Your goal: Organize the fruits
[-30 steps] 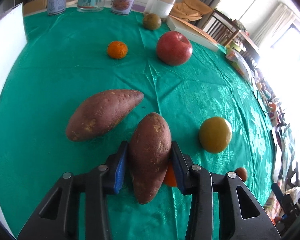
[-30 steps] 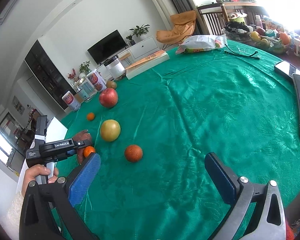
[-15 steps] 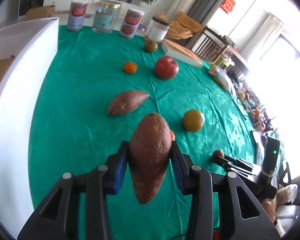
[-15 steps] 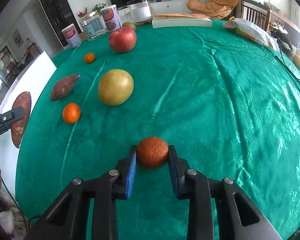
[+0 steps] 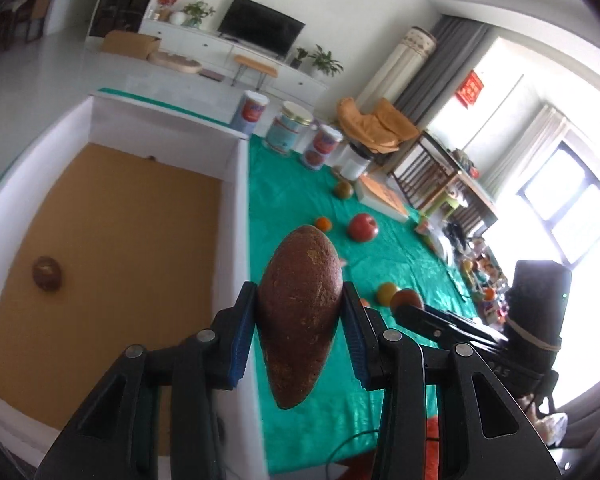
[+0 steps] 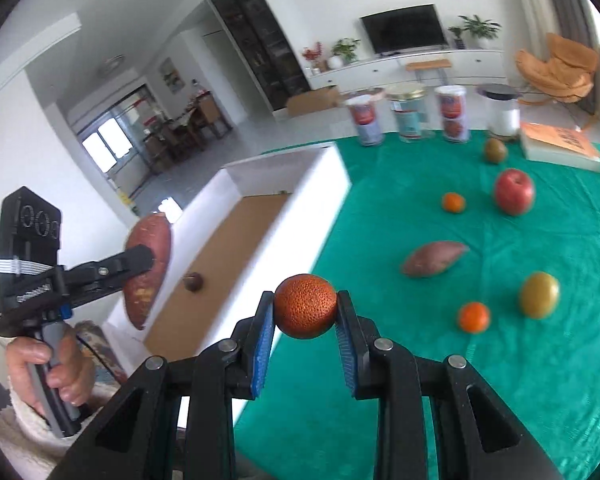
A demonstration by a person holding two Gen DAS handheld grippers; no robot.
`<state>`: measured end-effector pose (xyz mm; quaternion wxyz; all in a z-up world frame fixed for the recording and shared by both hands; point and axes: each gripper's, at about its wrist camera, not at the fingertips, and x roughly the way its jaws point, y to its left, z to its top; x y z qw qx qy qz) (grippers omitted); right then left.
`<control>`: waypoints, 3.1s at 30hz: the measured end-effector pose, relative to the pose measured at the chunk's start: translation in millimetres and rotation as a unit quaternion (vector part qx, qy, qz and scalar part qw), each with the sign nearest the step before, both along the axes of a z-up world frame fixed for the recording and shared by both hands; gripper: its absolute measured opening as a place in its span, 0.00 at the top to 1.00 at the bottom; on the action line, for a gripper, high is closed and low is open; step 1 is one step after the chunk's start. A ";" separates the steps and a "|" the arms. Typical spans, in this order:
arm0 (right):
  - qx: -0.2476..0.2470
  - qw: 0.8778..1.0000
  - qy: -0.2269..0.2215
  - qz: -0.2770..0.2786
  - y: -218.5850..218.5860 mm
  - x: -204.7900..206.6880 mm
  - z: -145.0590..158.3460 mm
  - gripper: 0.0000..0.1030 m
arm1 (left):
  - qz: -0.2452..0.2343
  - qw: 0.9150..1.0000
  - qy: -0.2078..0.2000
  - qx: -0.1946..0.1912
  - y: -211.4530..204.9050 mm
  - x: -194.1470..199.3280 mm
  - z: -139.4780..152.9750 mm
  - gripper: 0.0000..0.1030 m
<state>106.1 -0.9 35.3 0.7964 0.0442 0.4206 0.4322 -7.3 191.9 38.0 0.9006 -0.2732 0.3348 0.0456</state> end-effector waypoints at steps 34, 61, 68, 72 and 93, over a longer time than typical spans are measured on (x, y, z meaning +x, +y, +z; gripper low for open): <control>-0.143 0.984 -0.074 -0.071 -62.0 -12.0 -66.4 0.23 | -0.012 0.996 0.020 0.084 -63.8 39.0 -27.8 0.29; -0.260 0.911 -0.031 -0.318 -261.8 126.1 -144.7 0.18 | -0.081 0.975 0.093 0.187 -203.5 175.8 -169.6 0.22; -0.255 0.905 -0.008 -0.340 -276.2 158.4 -157.9 0.00 | -0.086 0.965 0.115 0.222 -212.4 184.2 -173.6 0.14; -0.256 0.905 -0.006 -0.340 -274.6 172.5 -158.6 0.00 | -0.084 0.964 0.116 0.225 -212.6 184.2 -173.3 0.13; -0.256 0.905 -0.007 -0.341 -273.7 170.7 -158.0 0.00 | -0.081 0.964 0.119 0.226 -211.5 185.6 -173.9 0.10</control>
